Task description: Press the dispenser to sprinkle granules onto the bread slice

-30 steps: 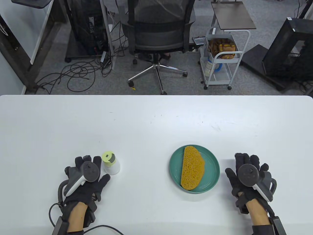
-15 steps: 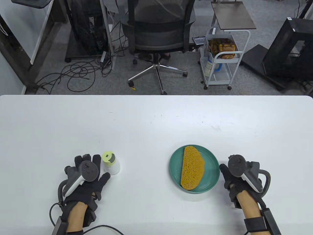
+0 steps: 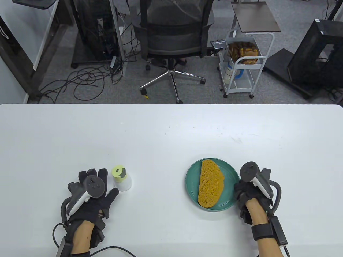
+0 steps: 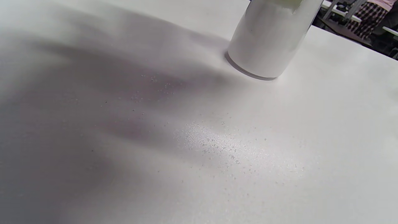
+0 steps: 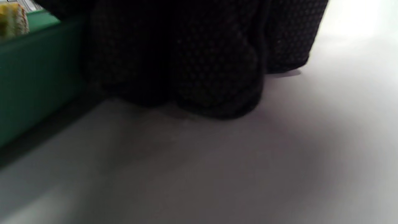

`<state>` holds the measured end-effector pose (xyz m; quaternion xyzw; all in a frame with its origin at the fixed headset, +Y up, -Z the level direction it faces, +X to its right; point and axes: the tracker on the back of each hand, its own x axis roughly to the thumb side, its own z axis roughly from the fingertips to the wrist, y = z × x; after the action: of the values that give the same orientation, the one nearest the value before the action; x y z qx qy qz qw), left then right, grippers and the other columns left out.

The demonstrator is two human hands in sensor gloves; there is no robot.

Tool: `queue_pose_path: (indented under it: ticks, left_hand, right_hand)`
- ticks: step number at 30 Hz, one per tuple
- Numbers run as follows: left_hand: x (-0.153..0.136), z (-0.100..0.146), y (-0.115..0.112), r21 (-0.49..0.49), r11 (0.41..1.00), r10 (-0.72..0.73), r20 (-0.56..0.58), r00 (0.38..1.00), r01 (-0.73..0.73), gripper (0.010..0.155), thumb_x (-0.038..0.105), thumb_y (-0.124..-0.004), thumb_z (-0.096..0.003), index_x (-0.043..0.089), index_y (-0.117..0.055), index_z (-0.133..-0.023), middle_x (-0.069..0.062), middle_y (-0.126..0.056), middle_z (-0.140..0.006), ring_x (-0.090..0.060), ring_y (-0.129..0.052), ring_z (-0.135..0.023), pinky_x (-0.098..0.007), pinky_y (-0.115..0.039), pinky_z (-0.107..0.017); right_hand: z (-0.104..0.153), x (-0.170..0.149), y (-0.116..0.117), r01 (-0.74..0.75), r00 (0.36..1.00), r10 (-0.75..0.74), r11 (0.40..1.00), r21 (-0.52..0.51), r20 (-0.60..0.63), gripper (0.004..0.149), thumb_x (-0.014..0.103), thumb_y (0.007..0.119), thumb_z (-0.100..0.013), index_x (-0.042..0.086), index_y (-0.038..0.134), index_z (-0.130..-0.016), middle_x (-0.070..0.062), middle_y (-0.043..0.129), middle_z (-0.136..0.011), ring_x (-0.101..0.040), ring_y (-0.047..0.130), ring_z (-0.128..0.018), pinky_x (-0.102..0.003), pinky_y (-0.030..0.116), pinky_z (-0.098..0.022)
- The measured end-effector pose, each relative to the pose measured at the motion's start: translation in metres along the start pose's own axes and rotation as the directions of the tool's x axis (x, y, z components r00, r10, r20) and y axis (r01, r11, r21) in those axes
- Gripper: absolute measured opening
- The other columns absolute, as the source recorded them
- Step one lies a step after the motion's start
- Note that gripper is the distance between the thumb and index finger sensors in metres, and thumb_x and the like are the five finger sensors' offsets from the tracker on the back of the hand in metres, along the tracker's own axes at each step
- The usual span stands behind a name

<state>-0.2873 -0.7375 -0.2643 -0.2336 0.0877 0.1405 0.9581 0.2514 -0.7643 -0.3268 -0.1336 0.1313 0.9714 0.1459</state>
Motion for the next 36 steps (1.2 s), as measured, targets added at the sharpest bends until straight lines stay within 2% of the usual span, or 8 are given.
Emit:
queue_pose_path:
  ticks: [2, 4, 9, 18, 24, 32, 34, 36]
  left_hand:
    - [-0.001, -0.001, 0.0, 0.003, 1.0, 0.002, -0.007, 1.0, -0.002, 0.087, 0.07, -0.051, -0.0484, 0.046, 0.013, -0.103, 0.004, 0.022, -0.114, -0.024, 0.032, -0.105, -0.059, 0.021, -0.067]
    - [-0.002, -0.003, 0.0, -0.013, 1.0, 0.0, -0.01, 1.0, 0.0, 0.087, 0.069, -0.05, -0.0489, 0.044, 0.013, -0.103, 0.005, 0.022, -0.114, -0.024, 0.031, -0.105, -0.059, 0.021, -0.067]
    - [-0.004, -0.006, -0.002, -0.058, 0.998, 0.0, -0.017, 1.0, -0.001, 0.088, 0.069, -0.05, -0.0491, 0.038, 0.01, -0.106, 0.004, 0.021, -0.115, -0.025, 0.031, -0.105, -0.06, 0.021, -0.067]
    - [-0.004, -0.006, -0.003, -0.079, 0.997, 0.009, 0.002, 1.0, -0.009, 0.09, 0.069, -0.051, -0.0488, 0.037, 0.01, -0.106, 0.003, 0.02, -0.116, -0.025, 0.03, -0.106, -0.06, 0.021, -0.067]
    - [-0.003, -0.005, 0.0, -0.027, 0.998, 0.05, 0.053, 0.997, -0.048, 0.089, 0.069, -0.052, -0.0492, 0.034, 0.003, -0.11, 0.003, 0.017, -0.117, -0.026, 0.027, -0.107, -0.06, 0.02, -0.067]
    - [0.004, -0.001, -0.002, -0.067, 0.992, 0.111, 0.083, 0.99, -0.105, 0.091, 0.07, -0.053, -0.048, 0.029, -0.003, -0.113, -0.003, 0.008, -0.121, -0.033, 0.018, -0.112, -0.064, 0.015, -0.069]
    - [0.005, -0.003, -0.005, -0.064, 0.99, 0.131, 0.08, 0.988, -0.126, 0.093, 0.071, -0.054, -0.0476, 0.029, -0.002, -0.112, -0.003, 0.007, -0.121, -0.033, 0.016, -0.113, -0.064, 0.014, -0.07]
    - [0.004, -0.006, -0.009, -0.053, 0.988, 0.152, 0.074, 0.986, -0.148, 0.097, 0.072, -0.057, -0.0467, 0.028, 0.002, -0.111, -0.004, 0.008, -0.12, -0.034, 0.016, -0.113, -0.064, 0.013, -0.07]
  right_hand:
    - [0.003, 0.005, -0.003, 0.081, 0.996, -0.081, 0.997, 0.001, 0.025, 0.041, 0.031, 0.079, -0.042, -0.001, 0.084, -0.066, -0.003, 0.101, -0.037, -0.026, 0.102, -0.03, -0.053, 0.08, -0.046]
    - [0.006, 0.015, -0.006, 0.091, 0.995, -0.091, 0.996, 0.002, 0.041, 0.041, 0.031, 0.079, -0.042, -0.002, 0.084, -0.067, -0.004, 0.101, -0.037, -0.026, 0.102, -0.03, -0.053, 0.08, -0.046]
    - [0.011, 0.053, 0.0, 0.167, 0.979, -0.175, 0.983, 0.082, 0.102, 0.041, 0.031, 0.078, -0.042, -0.001, 0.083, -0.068, -0.003, 0.101, -0.039, -0.026, 0.102, -0.031, -0.053, 0.08, -0.046]
    - [0.02, 0.117, 0.029, 0.07, 0.981, -0.091, 0.99, 0.122, 0.173, 0.041, 0.031, 0.077, -0.042, -0.001, 0.083, -0.068, -0.003, 0.101, -0.04, -0.025, 0.102, -0.031, -0.052, 0.081, -0.046]
    - [0.022, 0.134, 0.04, 0.066, 0.978, -0.089, 0.99, 0.125, 0.186, 0.041, 0.031, 0.077, -0.042, -0.001, 0.083, -0.068, -0.003, 0.101, -0.039, -0.025, 0.102, -0.032, -0.052, 0.08, -0.046]
    - [0.026, 0.147, 0.052, -0.073, 0.974, 0.058, 0.996, 0.059, 0.219, 0.041, 0.031, 0.079, -0.042, 0.0, 0.085, -0.068, -0.003, 0.102, -0.041, -0.025, 0.101, -0.031, -0.051, 0.08, -0.045]
    - [0.028, 0.145, 0.049, -0.12, 0.973, 0.107, 0.992, 0.049, 0.204, 0.042, 0.035, 0.079, -0.042, 0.002, 0.086, -0.068, -0.002, 0.102, -0.042, -0.025, 0.102, -0.031, -0.051, 0.081, -0.045]
    - [0.031, 0.14, 0.042, -0.134, 0.971, 0.129, 0.991, 0.01, 0.199, 0.053, 0.045, 0.077, -0.042, 0.001, 0.085, -0.071, -0.006, 0.103, -0.048, -0.029, 0.102, -0.038, -0.054, 0.078, -0.048]
